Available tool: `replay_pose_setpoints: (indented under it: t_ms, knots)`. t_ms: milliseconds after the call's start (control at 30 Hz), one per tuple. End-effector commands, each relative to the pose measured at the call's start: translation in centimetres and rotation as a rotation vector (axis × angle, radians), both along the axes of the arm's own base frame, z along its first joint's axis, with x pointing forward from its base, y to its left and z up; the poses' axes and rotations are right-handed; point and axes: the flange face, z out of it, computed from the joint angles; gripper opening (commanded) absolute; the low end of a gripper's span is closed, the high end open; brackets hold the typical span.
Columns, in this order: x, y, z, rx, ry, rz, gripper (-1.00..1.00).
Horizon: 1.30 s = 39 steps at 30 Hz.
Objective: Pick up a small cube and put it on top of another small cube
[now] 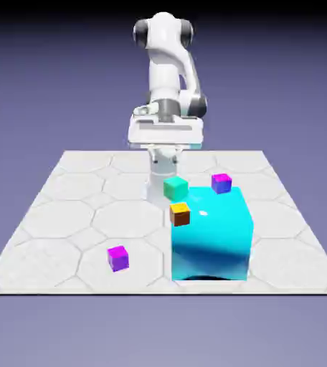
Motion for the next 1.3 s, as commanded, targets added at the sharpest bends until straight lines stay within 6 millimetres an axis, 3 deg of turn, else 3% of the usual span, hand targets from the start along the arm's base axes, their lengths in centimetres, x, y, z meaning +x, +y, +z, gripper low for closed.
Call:
replay_pose_setpoints:
  t_ms: [0, 300, 467, 633, 700, 867, 900, 933, 967, 1133, 1200, 1267]
  knots:
    - [0.7, -0.8, -1.0, 0.024, 0.042, -0.045, 0.00]
    - [4.5, -8.3, -11.1, 0.251, 0.407, -0.481, 0.00]
    - [4.8, -12.5, -17.4, 0.381, 0.601, -0.738, 0.00]
    - [3.9, -16.1, -24.0, 0.513, 0.794, -0.998, 0.00]
    - [3.6, -16.7, -25.1, 0.533, 0.825, -1.039, 0.00]
    - [3.2, -15.8, -31.9, 0.533, 0.825, -1.039, 0.00]
    - [3.2, -15.8, -32.0, 0.533, 0.825, -1.039, 0.00]
    - [3.2, -15.8, -32.0, 0.533, 0.825, -1.039, -1.00]
    - [3.2, -15.8, -32.0, 0.533, 0.825, -1.039, -1.00]
    - [3.6, -16.7, -25.1, 0.533, 0.825, -1.039, -1.00]
    - [4.4, -13.8, -25.8, 0.510, 0.905, -0.925, -1.00]
    - [6.6, -12.4, -22.1, 0.533, 0.890, -0.885, -1.00]
